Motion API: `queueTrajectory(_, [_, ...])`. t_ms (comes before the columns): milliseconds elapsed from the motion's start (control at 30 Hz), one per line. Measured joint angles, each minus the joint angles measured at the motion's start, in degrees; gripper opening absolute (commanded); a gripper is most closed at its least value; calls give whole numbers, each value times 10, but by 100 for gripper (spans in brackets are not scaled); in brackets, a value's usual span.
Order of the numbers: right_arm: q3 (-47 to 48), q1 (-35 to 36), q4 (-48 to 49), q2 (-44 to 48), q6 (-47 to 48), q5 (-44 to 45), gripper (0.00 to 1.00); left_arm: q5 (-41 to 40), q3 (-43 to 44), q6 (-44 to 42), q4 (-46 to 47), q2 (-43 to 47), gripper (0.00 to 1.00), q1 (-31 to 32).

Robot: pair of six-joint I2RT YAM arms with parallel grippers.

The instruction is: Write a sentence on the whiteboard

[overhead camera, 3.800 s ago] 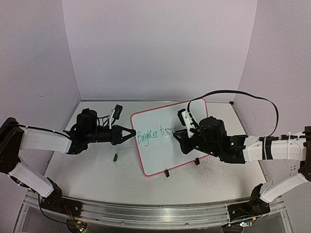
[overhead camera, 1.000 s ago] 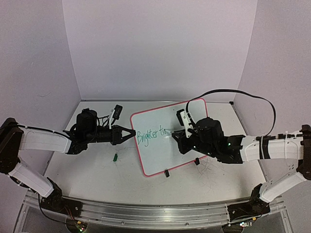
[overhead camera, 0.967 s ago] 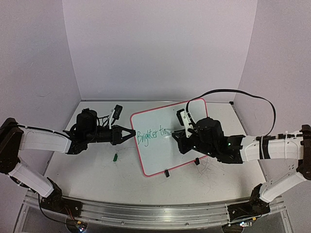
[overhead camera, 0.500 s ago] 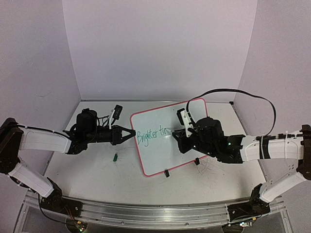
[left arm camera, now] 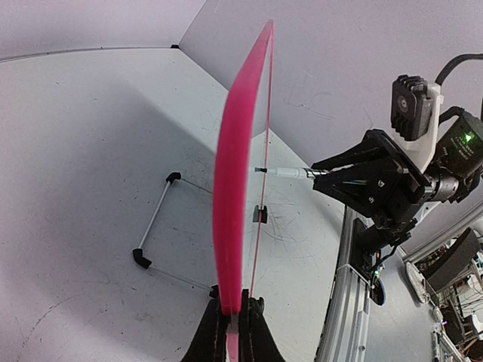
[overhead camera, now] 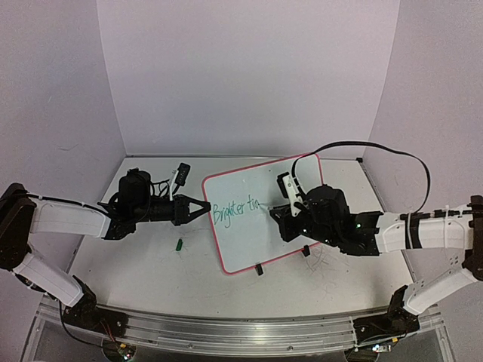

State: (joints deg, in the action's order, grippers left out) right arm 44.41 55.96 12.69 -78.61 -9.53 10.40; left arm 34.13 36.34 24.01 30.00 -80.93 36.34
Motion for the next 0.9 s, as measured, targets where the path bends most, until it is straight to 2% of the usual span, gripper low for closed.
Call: queueTrajectory(900, [-6, 3, 7, -2, -3, 7, 0, 0, 0, 0, 0, 0, 0, 0])
